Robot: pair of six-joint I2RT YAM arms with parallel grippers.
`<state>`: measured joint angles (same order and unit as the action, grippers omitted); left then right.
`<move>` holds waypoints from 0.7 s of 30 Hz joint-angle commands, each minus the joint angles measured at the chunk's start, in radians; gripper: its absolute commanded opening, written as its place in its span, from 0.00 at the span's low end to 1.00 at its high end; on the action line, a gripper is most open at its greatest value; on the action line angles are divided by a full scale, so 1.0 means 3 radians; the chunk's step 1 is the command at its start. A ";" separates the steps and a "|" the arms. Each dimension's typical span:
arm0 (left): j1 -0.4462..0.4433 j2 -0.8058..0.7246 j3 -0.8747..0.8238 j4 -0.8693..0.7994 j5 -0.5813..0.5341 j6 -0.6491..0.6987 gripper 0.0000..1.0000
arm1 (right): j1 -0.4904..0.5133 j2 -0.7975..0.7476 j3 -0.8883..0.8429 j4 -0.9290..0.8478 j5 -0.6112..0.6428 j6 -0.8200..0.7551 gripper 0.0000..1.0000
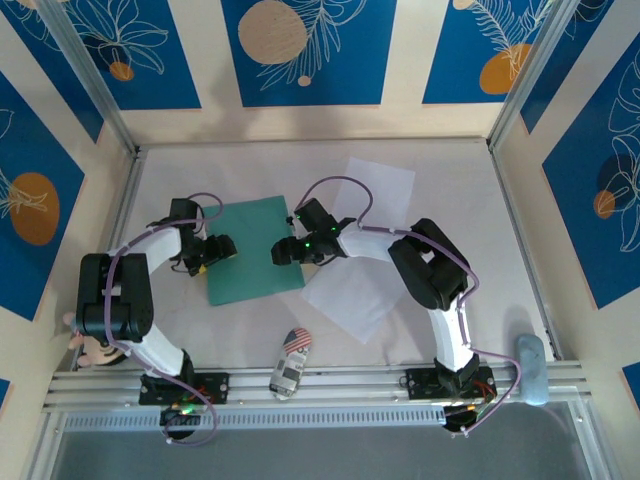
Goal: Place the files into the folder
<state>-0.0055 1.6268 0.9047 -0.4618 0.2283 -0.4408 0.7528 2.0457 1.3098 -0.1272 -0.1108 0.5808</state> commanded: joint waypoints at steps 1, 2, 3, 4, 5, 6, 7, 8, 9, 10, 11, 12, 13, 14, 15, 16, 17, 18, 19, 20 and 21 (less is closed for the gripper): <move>0.0029 0.0062 -0.0029 0.0062 0.0197 -0.0049 0.79 | 0.0022 0.0120 0.0044 -0.0012 -0.0298 0.0083 0.72; 0.0029 0.0064 -0.0029 0.0068 0.0209 -0.0054 0.79 | 0.0022 0.0129 0.0046 0.0020 -0.0357 0.0072 0.72; 0.0029 0.0066 -0.0029 0.0075 0.0227 -0.0054 0.78 | 0.0017 0.0126 0.0060 0.0032 -0.0409 0.0054 0.70; 0.0031 0.0072 -0.0029 0.0082 0.0237 -0.0052 0.78 | 0.0012 0.0110 0.0062 0.0043 -0.0453 0.0034 0.69; 0.0029 0.0072 -0.0029 0.0090 0.0249 -0.0057 0.78 | 0.0004 0.0079 0.0037 0.0084 -0.0495 0.0018 0.69; 0.0029 0.0076 -0.0029 0.0091 0.0264 -0.0059 0.77 | -0.0010 0.0045 0.0018 0.0129 -0.0542 0.0016 0.69; 0.0029 0.0081 -0.0029 0.0097 0.0280 -0.0063 0.77 | -0.0027 0.0018 0.0001 0.0156 -0.0598 0.0026 0.69; 0.0029 0.0084 -0.0029 0.0106 0.0301 -0.0069 0.77 | -0.0057 -0.0049 -0.0050 0.0243 -0.0683 0.0056 0.69; 0.0029 0.0089 -0.0029 0.0109 0.0313 -0.0075 0.77 | -0.0089 -0.0108 -0.0112 0.0364 -0.0750 0.0094 0.69; 0.0029 0.0089 -0.0029 0.0113 0.0336 -0.0080 0.77 | -0.0117 -0.0148 -0.0166 0.0440 -0.0811 0.0133 0.69; 0.0027 0.0094 -0.0029 0.0130 0.0372 -0.0084 0.77 | -0.0152 -0.0181 -0.0210 0.0523 -0.0888 0.0193 0.69; 0.0024 0.0097 -0.0029 0.0159 0.0431 -0.0090 0.77 | -0.0185 -0.0210 -0.0250 0.0606 -0.0971 0.0260 0.69; 0.0024 0.0095 -0.0034 0.0178 0.0483 -0.0098 0.77 | -0.0209 -0.0225 -0.0280 0.0665 -0.1029 0.0315 0.69; 0.0024 0.0106 -0.0035 0.0204 0.0531 -0.0108 0.77 | -0.0231 -0.0239 -0.0300 0.0718 -0.1075 0.0374 0.69; 0.0025 0.0110 -0.0035 0.0219 0.0573 -0.0114 0.77 | -0.0249 -0.0249 -0.0311 0.0749 -0.1108 0.0421 0.69; 0.0024 0.0117 -0.0030 0.0229 0.0597 -0.0125 0.77 | -0.0259 -0.0260 -0.0317 0.0765 -0.1131 0.0448 0.68; 0.0024 0.0124 -0.0033 0.0253 0.0639 -0.0138 0.77 | -0.0265 -0.0278 -0.0319 0.0770 -0.1138 0.0467 0.68; 0.0023 0.0122 -0.0037 0.0279 0.0681 -0.0153 0.77 | -0.0267 -0.0298 -0.0321 0.0781 -0.1134 0.0490 0.68; 0.0024 0.0126 -0.0039 0.0298 0.0708 -0.0163 0.77 | -0.0266 -0.0309 -0.0321 0.0797 -0.1147 0.0516 0.69; 0.0024 0.0133 -0.0040 0.0316 0.0733 -0.0170 0.76 | -0.0277 -0.0320 -0.0322 0.0823 -0.1171 0.0559 0.69; 0.0024 0.0142 -0.0037 0.0335 0.0762 -0.0177 0.77 | -0.0287 -0.0328 -0.0321 0.0841 -0.1188 0.0594 0.69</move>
<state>0.0124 1.6405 0.9039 -0.4320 0.2974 -0.4698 0.6586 2.0064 1.2163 0.0521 -0.3748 0.7078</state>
